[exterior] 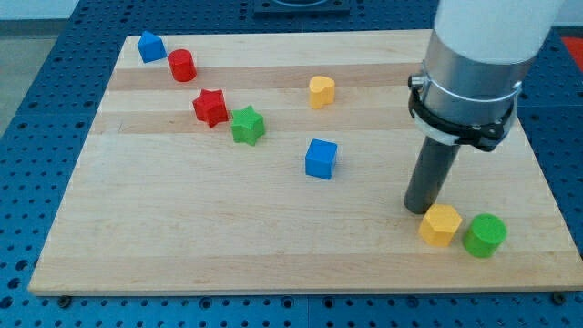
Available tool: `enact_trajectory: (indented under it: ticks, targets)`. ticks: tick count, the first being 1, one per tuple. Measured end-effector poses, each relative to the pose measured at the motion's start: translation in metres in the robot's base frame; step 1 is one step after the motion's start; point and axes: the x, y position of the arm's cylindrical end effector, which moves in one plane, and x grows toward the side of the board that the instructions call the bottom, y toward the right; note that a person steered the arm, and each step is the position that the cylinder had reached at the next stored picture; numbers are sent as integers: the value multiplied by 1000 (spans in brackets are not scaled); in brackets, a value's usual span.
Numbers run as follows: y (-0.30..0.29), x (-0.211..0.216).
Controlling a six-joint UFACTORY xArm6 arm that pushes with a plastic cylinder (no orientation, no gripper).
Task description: Place yellow heart to the bottom right of blue cube
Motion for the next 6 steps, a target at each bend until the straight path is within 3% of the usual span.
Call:
enact_trajectory:
  ticks: [2,4,5,6]
  targets:
    - [14,-68]
    - [46,-195]
    - [13,-246]
    - [-50,-267]
